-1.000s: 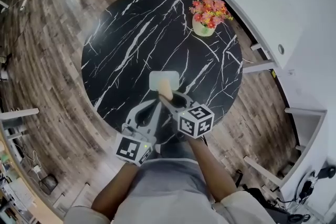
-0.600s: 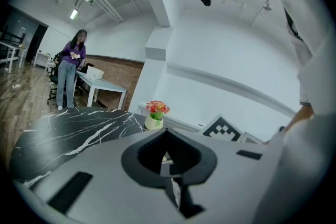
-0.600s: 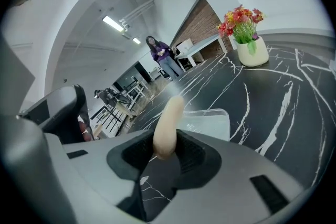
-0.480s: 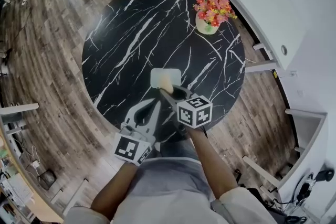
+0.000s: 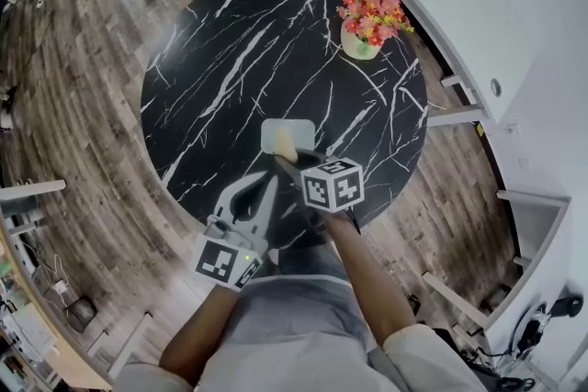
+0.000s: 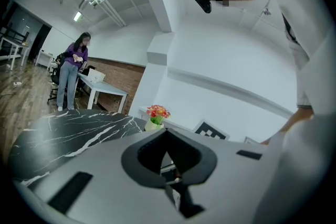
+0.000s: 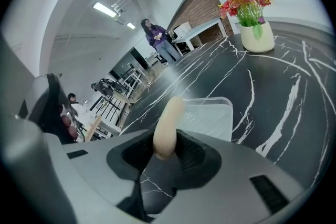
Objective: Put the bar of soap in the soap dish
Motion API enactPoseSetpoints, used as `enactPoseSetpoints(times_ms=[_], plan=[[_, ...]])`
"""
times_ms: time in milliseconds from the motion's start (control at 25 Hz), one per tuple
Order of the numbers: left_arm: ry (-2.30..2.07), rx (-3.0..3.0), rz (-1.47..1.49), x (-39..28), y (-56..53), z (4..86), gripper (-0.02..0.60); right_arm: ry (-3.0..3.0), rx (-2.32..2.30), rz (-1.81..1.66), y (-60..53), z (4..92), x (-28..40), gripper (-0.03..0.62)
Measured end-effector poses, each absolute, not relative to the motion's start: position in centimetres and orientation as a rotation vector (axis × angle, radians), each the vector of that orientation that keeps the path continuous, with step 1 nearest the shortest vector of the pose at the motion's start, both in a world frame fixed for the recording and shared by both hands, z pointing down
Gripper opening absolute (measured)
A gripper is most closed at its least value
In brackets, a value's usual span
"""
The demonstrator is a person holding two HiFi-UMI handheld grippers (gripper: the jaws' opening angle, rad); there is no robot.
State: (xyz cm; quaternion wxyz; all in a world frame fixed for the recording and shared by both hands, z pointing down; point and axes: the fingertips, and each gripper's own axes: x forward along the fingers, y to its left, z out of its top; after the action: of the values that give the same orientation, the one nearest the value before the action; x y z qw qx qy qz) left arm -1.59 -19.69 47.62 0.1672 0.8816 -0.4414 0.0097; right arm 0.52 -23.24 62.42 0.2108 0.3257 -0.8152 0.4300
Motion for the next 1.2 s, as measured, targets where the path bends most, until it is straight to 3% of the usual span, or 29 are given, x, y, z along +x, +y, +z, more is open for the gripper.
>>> enactPoseSetpoints(times_ms=[1200], plan=[[-1.297,2.468,0.0,-2.5,-19.9,48.0,0.003,-2.012,0.491,1.376,-25.1,64.0,-0.6,0.13]])
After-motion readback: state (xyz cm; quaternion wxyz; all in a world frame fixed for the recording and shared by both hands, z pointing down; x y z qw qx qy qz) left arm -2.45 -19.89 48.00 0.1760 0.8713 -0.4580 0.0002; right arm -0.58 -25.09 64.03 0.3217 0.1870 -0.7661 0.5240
